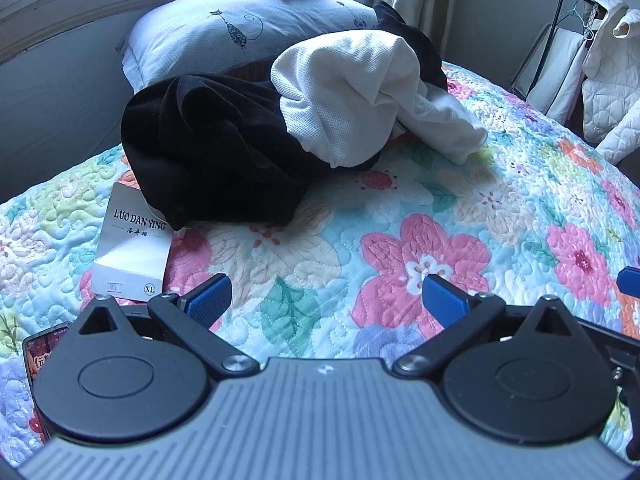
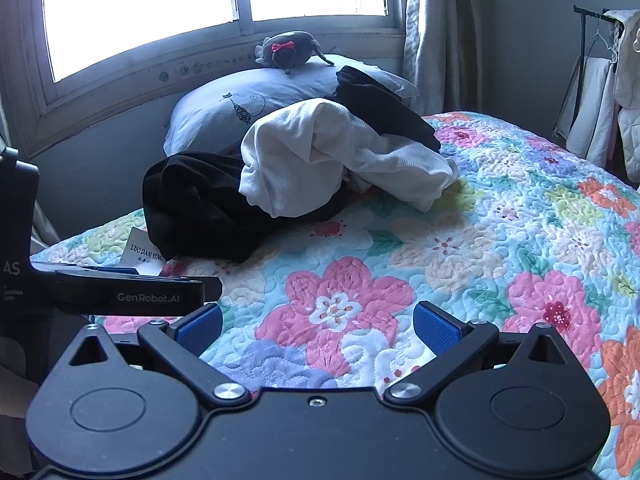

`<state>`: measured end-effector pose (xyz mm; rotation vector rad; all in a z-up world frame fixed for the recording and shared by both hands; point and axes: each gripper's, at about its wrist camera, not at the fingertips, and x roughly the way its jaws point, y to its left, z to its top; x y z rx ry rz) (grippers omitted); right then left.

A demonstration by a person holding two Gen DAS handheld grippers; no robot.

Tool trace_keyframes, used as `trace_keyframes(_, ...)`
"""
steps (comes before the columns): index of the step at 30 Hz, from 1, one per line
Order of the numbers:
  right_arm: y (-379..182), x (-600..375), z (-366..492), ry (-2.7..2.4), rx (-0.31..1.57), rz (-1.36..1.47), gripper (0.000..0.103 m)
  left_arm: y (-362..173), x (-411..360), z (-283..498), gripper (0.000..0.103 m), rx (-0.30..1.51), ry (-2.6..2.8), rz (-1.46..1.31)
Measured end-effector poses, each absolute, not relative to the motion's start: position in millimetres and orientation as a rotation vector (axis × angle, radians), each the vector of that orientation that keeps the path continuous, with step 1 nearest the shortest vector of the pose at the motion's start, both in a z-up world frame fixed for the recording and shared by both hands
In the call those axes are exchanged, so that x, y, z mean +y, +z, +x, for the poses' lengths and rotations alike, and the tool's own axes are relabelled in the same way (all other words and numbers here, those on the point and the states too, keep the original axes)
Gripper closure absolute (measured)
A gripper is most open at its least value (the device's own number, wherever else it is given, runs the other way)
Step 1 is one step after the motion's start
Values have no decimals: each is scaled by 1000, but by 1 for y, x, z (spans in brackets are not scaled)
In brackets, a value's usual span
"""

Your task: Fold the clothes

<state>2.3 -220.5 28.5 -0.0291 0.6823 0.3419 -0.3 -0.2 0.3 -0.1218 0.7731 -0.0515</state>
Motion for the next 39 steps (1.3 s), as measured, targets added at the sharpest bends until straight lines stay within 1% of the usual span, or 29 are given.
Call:
trace_keyframes(5, 22, -214, 0, 337, 680, -25, 0, 4, -1, -3, 0, 744, -48, -105)
trace_keyframes(7, 19, -216, 1, 334, 679, -22, 0, 2, -12, -2, 0, 771, -46, -72)
trace_keyframes(13, 14, -216, -5, 328, 677, -20, 0, -1, -9, 0, 0, 787, -59, -73)
trace_keyframes(18, 18, -217, -8, 323, 659, -35, 0, 1, -2, 5, 0, 770, -81, -90)
trace_keyframes(20, 24, -213, 13, 339, 644, -41, 0, 5, 4, 10, 0, 742, -76, -108)
trace_keyframes(25, 32, -206, 30, 362, 589, -52, 0, 27, 0, 49, 0, 620, -59, -48)
trace_keyframes(29, 33, -197, 48, 378, 540, -121, 0, 26, -13, 94, 0, 575, -52, 81)
trace_keyframes(34, 21, -200, 105, 384, 494, -202, 1, 17, -2, 154, 0, 563, -42, 26)
trace_keyframes(37, 12, -205, 145, 405, 521, -183, 8, 1, -11, 189, 0, 590, -3, 62)
trace_keyframes(38, 11, -206, 153, 407, 524, -169, 12, -4, -16, 198, 0, 580, 8, 80)
trace_keyframes(39, 9, -208, 159, 408, 525, -154, 12, -8, -19, 205, 0, 569, 11, 88)
